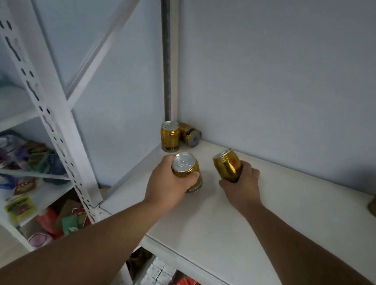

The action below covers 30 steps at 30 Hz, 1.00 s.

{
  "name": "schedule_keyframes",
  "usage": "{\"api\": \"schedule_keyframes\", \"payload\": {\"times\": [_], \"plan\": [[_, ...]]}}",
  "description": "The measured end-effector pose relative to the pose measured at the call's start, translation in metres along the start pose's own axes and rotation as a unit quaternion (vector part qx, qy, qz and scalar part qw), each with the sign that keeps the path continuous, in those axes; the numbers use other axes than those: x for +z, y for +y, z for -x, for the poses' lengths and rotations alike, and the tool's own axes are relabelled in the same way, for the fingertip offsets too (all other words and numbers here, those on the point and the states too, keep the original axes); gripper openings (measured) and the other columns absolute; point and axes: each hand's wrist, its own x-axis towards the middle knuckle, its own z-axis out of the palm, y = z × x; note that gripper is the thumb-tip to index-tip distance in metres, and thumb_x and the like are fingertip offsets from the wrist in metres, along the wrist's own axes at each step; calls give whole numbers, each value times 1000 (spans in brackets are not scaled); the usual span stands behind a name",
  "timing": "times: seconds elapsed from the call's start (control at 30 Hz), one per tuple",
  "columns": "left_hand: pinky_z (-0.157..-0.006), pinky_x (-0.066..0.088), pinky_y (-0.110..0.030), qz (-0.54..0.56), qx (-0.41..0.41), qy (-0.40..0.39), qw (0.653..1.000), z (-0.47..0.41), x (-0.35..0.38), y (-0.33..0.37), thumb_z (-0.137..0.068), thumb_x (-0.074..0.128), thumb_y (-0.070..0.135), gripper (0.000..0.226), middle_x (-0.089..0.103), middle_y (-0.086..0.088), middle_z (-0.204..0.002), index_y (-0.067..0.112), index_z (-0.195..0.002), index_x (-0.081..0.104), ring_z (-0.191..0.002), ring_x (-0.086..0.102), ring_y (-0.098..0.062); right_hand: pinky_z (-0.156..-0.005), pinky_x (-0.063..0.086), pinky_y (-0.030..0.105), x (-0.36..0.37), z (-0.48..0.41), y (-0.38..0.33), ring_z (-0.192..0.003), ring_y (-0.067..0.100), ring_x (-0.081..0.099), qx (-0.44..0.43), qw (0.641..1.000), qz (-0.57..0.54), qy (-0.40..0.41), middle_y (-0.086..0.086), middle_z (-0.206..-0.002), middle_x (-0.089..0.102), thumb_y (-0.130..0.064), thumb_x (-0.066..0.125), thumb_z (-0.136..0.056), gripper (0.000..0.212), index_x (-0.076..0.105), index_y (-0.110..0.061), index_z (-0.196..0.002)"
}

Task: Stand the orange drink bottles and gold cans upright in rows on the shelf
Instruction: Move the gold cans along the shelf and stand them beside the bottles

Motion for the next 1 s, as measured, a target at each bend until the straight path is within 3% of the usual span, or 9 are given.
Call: {"api": "schedule_keyframes", "payload": {"times": [0.07,0.17,0.2,0.27,0.33,0.4,0.87,1.0], "plan": [[-70,45,-19,6,14,-12,1000,13,-2,7,-62,72,67,61,64,22,-100,38,-114,57,-92,61,2,-75,45,25,-10,17,0,-87,11,53,-5,1000,-8,12,4,-124,40,-21,79,-80,66,45,-21,-136],[-71,45,-18,17,33,-32,999,28,-2,18,-61,74,66,59,63,26,-98,44,-112,54,-93,60,3,-95,48,43,-29,39,-3,-108,25,51,-7,998,0,56,5,-121,50,-26,84,-75,74,45,-19,-138],[-71,45,-18,21,38,-39,998,33,-2,22,-63,76,63,58,62,26,-98,44,-112,53,-92,61,2,-95,49,44,-36,48,-3,-109,25,52,-4,998,-3,68,4,-120,53,-27,85,-74,73,46,-19,-136],[-71,45,-18,29,50,-57,997,44,0,28,-66,80,59,56,62,26,-97,43,-112,53,-93,62,-1,-80,52,34,-48,66,-3,-99,18,56,14,996,-24,87,0,-116,56,-28,85,-73,70,46,-22,-131],[-70,44,-15,36,65,-79,994,58,2,34,-67,82,56,56,61,27,-97,41,-114,54,-94,62,-2,-62,44,22,-59,86,2,-86,7,55,40,993,-30,107,-5,-108,58,-29,86,-72,66,44,-27,-123],[-70,43,-14,45,81,-100,991,73,7,39,-68,82,56,60,61,25,-100,38,-119,56,-95,61,-3,-56,37,20,-70,107,8,-80,3,53,60,990,-8,128,-10,-101,56,-33,87,-71,65,40,-31,-116],[-82,50,-27,52,143,-203,967,151,133,125,-70,84,52,63,65,16,-112,34,-125,58,-100,61,-8,-57,36,20,-219,175,105,-78,-2,51,115,965,33,234,-21,-91,54,-51,85,-66,64,41,-36,-109],[-72,45,-17,61,142,-213,965,158,186,163,-71,84,51,55,63,25,-101,40,-117,57,-93,60,1,-72,46,30,-275,166,145,-89,10,55,117,965,71,225,-16,-100,55,-58,84,-66,70,46,-34,-120]]}}
